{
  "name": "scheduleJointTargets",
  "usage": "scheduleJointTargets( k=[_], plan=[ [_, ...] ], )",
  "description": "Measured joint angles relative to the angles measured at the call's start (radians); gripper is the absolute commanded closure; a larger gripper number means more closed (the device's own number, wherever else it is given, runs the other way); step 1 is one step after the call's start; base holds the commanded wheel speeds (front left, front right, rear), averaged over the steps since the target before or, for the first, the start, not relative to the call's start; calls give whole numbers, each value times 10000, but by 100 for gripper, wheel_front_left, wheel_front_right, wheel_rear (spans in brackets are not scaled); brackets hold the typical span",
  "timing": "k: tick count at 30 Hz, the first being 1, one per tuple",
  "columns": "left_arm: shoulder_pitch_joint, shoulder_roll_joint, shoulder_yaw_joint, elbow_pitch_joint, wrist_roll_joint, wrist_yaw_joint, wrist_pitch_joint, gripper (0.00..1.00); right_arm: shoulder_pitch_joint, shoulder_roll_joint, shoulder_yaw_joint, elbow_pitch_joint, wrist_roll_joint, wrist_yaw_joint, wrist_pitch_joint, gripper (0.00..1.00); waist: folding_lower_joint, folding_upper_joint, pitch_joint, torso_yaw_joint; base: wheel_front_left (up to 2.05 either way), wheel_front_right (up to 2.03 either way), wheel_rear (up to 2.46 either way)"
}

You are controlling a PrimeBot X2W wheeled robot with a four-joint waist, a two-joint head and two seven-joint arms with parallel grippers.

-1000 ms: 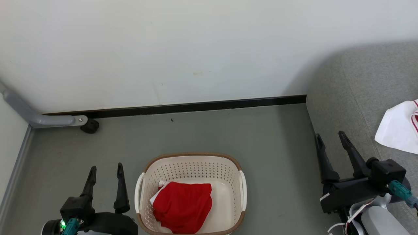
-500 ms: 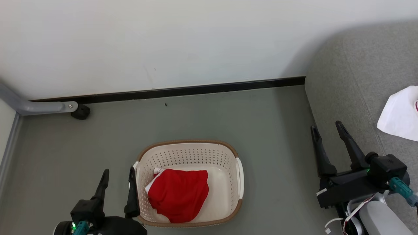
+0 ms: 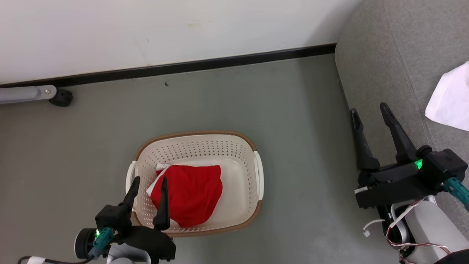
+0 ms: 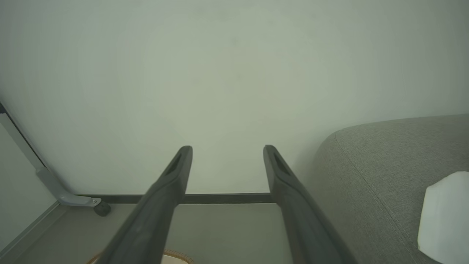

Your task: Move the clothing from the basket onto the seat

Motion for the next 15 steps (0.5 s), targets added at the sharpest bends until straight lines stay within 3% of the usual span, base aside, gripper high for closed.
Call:
scheduleJointTargets(
  k=[15],
  plan=[
    [-2020,-142,-307,1620,261,-368,-2,0,-1366,-104,-186,-945,-326,-2,-69,0,0,1,2089,-529,0,0,0]
  ],
)
